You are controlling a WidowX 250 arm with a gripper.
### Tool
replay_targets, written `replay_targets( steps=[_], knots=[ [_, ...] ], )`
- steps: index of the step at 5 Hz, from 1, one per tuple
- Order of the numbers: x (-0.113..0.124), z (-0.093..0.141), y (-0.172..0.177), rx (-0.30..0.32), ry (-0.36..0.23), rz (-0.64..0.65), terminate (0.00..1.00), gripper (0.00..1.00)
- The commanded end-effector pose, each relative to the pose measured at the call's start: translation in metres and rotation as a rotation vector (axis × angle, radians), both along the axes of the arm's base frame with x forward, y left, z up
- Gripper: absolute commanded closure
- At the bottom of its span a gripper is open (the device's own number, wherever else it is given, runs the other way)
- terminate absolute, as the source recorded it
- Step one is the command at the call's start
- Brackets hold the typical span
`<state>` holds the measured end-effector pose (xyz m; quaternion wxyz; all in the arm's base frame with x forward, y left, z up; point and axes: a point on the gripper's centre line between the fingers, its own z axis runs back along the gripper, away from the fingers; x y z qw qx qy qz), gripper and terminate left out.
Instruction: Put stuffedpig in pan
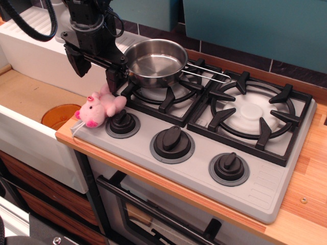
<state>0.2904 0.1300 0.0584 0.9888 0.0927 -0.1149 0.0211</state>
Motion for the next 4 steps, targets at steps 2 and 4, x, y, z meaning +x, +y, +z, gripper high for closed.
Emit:
replay_targets(
  steps=[2,4],
  knots=[
    [0.005,0.019,0.004,0.022,-0.055,0.003,0.0,0.0],
    [-0.039,-0.004,-0.008,0.05,-0.113,0.063,0.0,0.0]
  ],
)
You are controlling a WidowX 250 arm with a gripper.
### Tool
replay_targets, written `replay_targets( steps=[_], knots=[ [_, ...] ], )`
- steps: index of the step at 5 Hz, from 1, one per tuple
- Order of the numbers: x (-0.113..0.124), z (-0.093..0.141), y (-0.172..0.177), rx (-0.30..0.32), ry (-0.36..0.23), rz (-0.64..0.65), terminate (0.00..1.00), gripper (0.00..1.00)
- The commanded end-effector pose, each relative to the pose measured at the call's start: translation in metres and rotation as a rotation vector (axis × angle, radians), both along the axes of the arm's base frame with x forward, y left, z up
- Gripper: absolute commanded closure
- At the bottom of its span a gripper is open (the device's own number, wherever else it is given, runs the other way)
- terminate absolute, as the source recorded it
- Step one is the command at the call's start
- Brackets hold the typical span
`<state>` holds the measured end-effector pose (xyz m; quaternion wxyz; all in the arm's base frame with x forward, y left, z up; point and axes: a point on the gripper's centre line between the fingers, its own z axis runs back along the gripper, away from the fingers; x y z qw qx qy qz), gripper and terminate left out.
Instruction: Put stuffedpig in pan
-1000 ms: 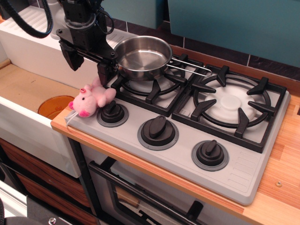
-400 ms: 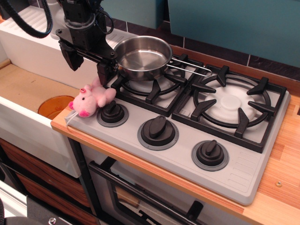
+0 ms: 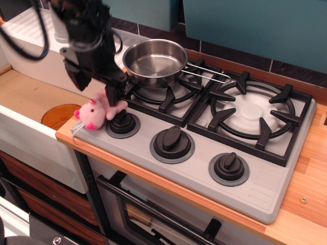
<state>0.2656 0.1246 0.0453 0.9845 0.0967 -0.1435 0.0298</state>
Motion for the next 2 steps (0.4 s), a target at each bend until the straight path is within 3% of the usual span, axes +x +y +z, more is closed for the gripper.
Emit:
replay_targets(
  steps=[1,2],
  knots=[
    [-0.0279,0.0063,-0.0094,0.046,-0.06,0.076,0.0,0.0],
    [-0.0269,0.0001,-0.0155,0.017,-0.039,0.073,0.0,0.0]
  ],
)
